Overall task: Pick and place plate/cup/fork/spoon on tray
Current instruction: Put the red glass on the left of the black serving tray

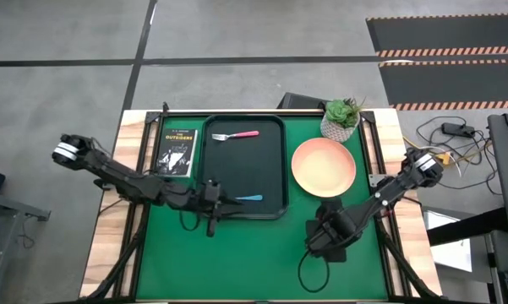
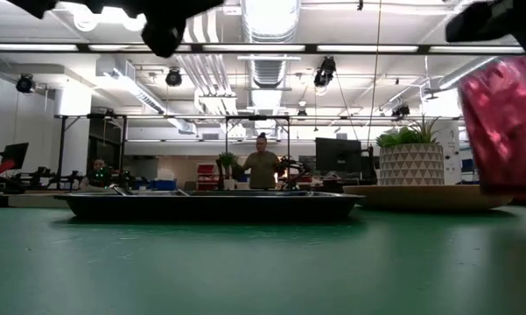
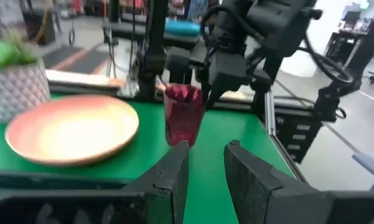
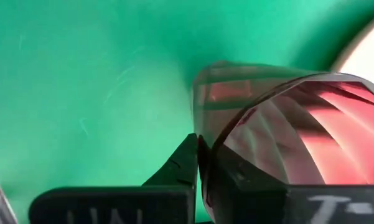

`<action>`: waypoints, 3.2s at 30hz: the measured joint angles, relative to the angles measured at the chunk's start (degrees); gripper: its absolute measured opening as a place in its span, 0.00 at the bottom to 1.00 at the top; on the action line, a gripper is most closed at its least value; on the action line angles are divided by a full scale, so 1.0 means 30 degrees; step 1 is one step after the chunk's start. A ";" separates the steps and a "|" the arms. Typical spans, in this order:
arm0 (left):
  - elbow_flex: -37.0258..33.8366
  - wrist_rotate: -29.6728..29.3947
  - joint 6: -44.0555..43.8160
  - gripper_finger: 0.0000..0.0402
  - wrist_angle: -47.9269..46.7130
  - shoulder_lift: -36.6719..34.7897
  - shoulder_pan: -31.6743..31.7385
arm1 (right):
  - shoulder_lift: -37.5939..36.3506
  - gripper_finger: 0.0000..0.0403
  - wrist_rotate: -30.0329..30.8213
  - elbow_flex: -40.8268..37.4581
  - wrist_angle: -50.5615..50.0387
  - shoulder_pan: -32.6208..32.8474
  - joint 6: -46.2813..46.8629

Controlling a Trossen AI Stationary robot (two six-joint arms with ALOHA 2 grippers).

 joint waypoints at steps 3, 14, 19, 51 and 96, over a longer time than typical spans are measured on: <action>-0.0657 -0.0182 0.0602 0.21 0.0013 -0.1227 -0.0043 | -0.0046 0.02 0.0622 0.1071 -0.0882 -0.0336 -0.0532; -0.3035 -0.0654 0.0762 0.21 -0.0064 -0.4602 -0.0063 | 0.1153 0.02 0.1664 0.5068 -0.1600 -0.3581 -0.6164; -0.3652 -0.0646 0.0701 0.21 0.0075 -0.5293 -0.0063 | 0.2621 0.02 0.1685 0.7480 -0.1491 -0.5491 -0.9496; -0.4166 -0.0544 -0.0726 0.21 -0.0030 -0.5763 -0.0282 | 1.1160 0.02 0.1627 1.5741 0.1059 -1.1278 -2.0699; -0.4209 -0.0544 -0.0734 0.21 -0.0027 -0.5722 -0.0318 | 0.9668 0.34 -0.0040 1.5763 0.3837 -1.1749 -1.8896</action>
